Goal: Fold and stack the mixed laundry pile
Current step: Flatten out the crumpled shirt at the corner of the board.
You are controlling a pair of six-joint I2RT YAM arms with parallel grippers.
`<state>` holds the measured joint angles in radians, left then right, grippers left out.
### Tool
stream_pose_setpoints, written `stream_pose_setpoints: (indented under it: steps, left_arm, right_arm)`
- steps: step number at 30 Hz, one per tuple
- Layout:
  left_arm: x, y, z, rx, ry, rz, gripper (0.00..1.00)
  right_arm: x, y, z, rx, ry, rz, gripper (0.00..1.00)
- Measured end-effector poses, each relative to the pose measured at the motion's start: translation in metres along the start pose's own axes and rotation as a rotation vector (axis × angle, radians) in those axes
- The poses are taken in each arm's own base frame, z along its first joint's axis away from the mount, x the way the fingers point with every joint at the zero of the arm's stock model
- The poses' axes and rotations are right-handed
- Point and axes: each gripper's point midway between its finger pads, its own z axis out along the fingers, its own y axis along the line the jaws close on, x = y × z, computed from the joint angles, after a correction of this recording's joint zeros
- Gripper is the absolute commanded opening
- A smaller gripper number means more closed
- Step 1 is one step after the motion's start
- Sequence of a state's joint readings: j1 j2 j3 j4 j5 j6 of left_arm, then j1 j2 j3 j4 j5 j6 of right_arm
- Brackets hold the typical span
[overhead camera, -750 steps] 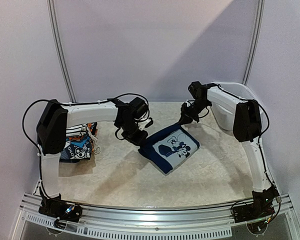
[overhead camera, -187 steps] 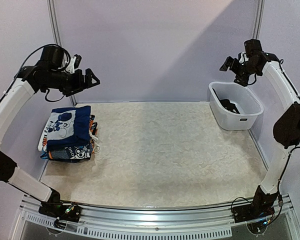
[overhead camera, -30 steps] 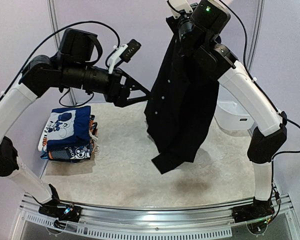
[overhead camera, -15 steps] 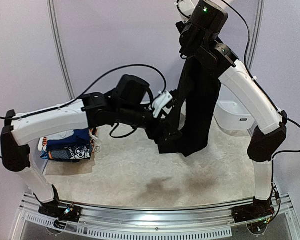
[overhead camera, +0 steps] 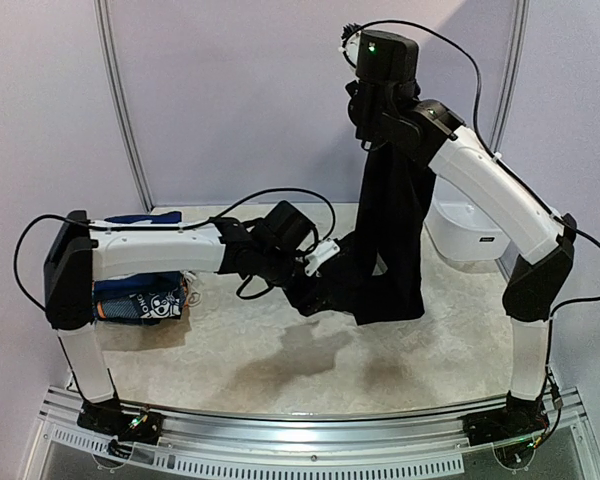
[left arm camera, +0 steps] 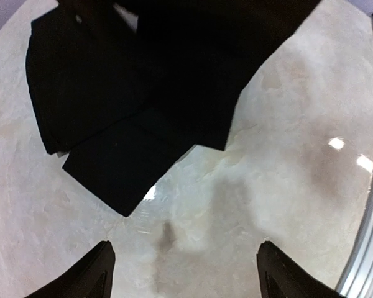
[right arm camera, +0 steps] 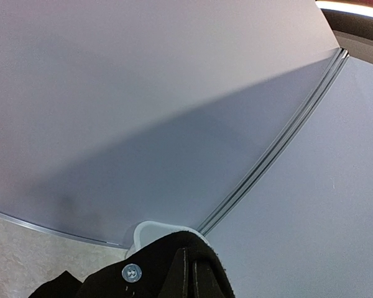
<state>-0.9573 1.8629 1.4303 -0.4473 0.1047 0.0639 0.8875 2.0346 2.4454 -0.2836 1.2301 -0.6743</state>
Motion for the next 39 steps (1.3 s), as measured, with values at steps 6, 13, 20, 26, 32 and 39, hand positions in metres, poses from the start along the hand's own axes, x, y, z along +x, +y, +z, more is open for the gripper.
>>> stream_pose_setpoints:
  steps: [6, 13, 20, 26, 32, 39]
  left_arm:
    - [0.038, 0.037, 0.032, -0.020, 0.108, -0.074, 0.77]
    - [0.060, 0.048, 0.069, -0.001, 0.208, -0.084, 0.76]
    - [0.066, 0.052, 0.088, 0.009, 0.244, -0.084, 0.68]
    - [0.066, 0.057, 0.096, -0.009, 0.246, -0.093, 0.56]
    - [0.060, 0.063, 0.102, -0.044, 0.217, -0.130, 0.21]
    - [0.051, 0.064, 0.107, -0.038, 0.170, -0.179, 0.00]
  right_arm:
    - [0.011, -0.021, 0.004, -0.001, 0.022, 0.044, 0.00]
    - [0.025, -0.033, 0.010, -0.056, 0.044, 0.112, 0.00]
    - [0.043, -0.020, 0.017, -0.106, 0.079, 0.121, 0.00]
    - [0.052, -0.015, 0.020, -0.133, 0.098, 0.131, 0.00]
    - [0.059, -0.010, 0.022, -0.150, 0.116, 0.140, 0.00]
    - [0.070, -0.005, 0.019, -0.174, 0.142, 0.142, 0.00]
